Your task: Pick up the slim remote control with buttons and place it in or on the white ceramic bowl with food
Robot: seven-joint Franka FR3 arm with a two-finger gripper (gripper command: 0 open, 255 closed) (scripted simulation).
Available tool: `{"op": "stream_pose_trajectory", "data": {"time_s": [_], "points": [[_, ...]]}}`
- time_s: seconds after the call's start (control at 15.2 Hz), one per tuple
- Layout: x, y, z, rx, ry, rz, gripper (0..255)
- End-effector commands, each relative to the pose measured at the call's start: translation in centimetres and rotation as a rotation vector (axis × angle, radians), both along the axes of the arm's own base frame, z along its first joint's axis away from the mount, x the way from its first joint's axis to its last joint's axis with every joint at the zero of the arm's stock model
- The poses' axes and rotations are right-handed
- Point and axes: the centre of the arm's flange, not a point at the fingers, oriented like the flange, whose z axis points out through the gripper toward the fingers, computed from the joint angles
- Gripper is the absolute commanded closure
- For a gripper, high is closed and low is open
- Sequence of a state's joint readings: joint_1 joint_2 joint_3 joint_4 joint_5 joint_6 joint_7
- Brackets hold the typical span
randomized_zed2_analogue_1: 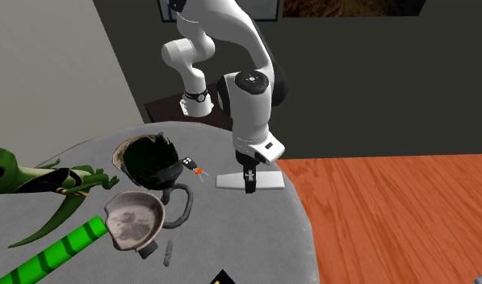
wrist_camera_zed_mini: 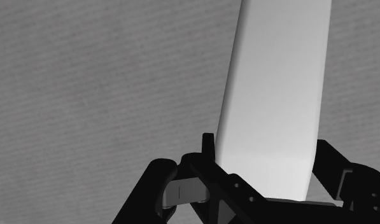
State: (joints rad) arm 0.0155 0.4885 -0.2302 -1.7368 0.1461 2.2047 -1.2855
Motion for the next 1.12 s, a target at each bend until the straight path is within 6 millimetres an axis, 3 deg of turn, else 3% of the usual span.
{"op": "stream_pose_trajectory", "data": {"time_s": [0.0, 1.06], "points": [[0.0, -0.1, 1.0, 0.000, 0.000, 0.000, 255], [0.0, -0.1, 9.5, 0.000, 0.000, 0.000, 255]]}}
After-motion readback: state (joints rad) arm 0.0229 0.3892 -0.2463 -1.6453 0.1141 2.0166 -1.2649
